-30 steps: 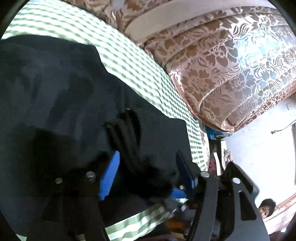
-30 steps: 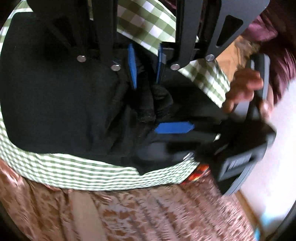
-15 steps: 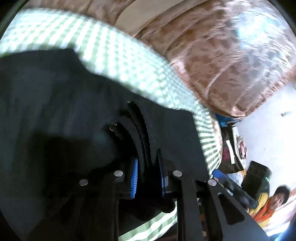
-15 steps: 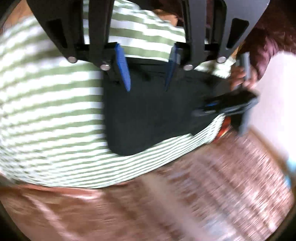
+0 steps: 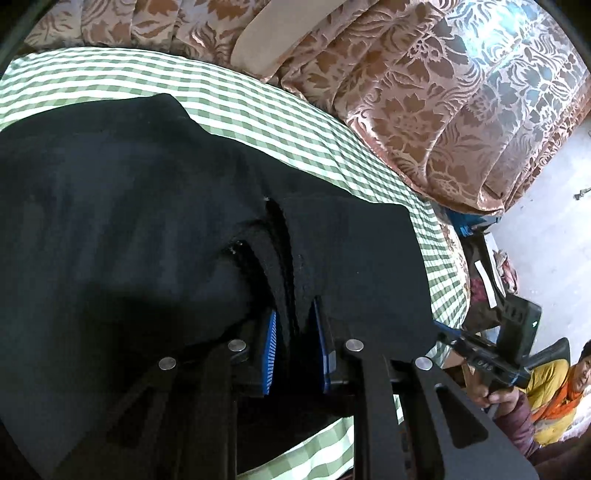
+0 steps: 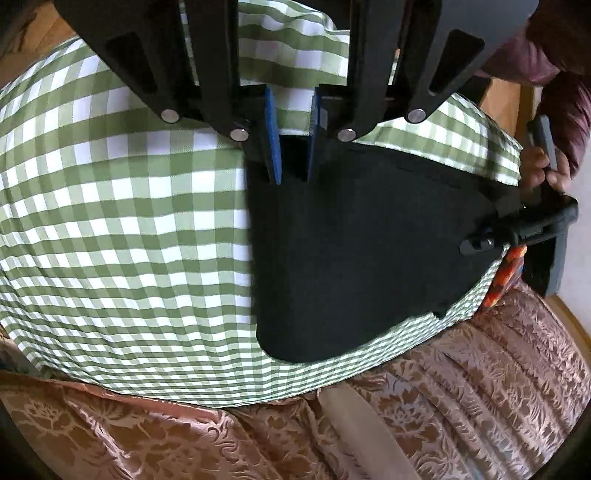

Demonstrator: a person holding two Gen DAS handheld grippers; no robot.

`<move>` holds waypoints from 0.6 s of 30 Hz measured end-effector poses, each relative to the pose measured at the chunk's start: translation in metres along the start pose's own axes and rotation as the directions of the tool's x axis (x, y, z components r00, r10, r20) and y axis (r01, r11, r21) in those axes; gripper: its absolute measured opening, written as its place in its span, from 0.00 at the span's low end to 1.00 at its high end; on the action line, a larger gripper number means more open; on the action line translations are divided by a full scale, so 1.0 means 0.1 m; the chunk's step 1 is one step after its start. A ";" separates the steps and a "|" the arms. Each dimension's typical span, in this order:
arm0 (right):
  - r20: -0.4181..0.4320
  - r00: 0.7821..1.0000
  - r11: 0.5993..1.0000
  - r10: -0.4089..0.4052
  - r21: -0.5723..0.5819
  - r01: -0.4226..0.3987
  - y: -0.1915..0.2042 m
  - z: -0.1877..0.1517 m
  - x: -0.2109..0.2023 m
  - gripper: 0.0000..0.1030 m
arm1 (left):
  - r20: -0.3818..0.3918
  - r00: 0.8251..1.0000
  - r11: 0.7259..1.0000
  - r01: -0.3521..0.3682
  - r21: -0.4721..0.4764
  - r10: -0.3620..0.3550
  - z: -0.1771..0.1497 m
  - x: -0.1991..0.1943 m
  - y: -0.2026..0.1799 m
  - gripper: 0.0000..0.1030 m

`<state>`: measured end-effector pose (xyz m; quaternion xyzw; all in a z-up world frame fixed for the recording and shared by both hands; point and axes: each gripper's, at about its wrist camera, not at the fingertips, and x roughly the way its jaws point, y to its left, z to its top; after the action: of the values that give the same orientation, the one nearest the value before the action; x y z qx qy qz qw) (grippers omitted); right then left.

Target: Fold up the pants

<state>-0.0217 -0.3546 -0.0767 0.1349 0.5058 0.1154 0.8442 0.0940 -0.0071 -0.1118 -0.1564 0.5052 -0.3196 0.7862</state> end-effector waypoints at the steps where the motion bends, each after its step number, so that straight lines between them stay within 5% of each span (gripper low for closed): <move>1: 0.000 1.000 1.000 0.004 0.005 -0.004 -0.01 0.00 -0.01 0.12 | -0.001 1.000 1.000 -0.014 0.017 0.014 -0.02 -0.01 -0.01 0.17; 6: 0.022 1.000 1.000 -0.007 -0.013 0.008 0.00 0.07 -0.14 0.18 | 0.013 0.999 0.999 0.032 -0.040 -0.032 -0.07 -0.08 0.07 0.21; 8: 0.054 0.999 1.000 0.011 -0.010 -0.011 0.04 0.13 -0.24 0.21 | 0.035 0.996 0.992 0.086 -0.089 -0.083 -0.04 -0.15 0.14 0.49; 9: 0.072 0.997 1.000 0.027 -0.014 -0.026 0.07 0.20 -0.27 0.21 | 0.051 0.993 0.987 0.115 -0.117 -0.110 -0.01 -0.18 0.19 0.51; 13: 0.090 0.994 0.997 0.069 -0.049 -0.065 0.27 0.46 -0.14 0.29 | 0.080 0.988 0.973 0.146 -0.178 -0.134 0.15 -0.15 0.28 0.51; 18: 0.114 0.992 0.998 0.052 -0.044 -0.047 0.38 0.85 0.18 0.41 | 0.017 0.988 0.955 0.156 -0.251 -0.156 0.35 0.14 0.30 0.51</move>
<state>0.0595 -0.3227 -0.0407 0.1364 0.4503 0.1386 0.8714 0.1395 0.0037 -0.1235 -0.2939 0.5288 -0.3141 0.7316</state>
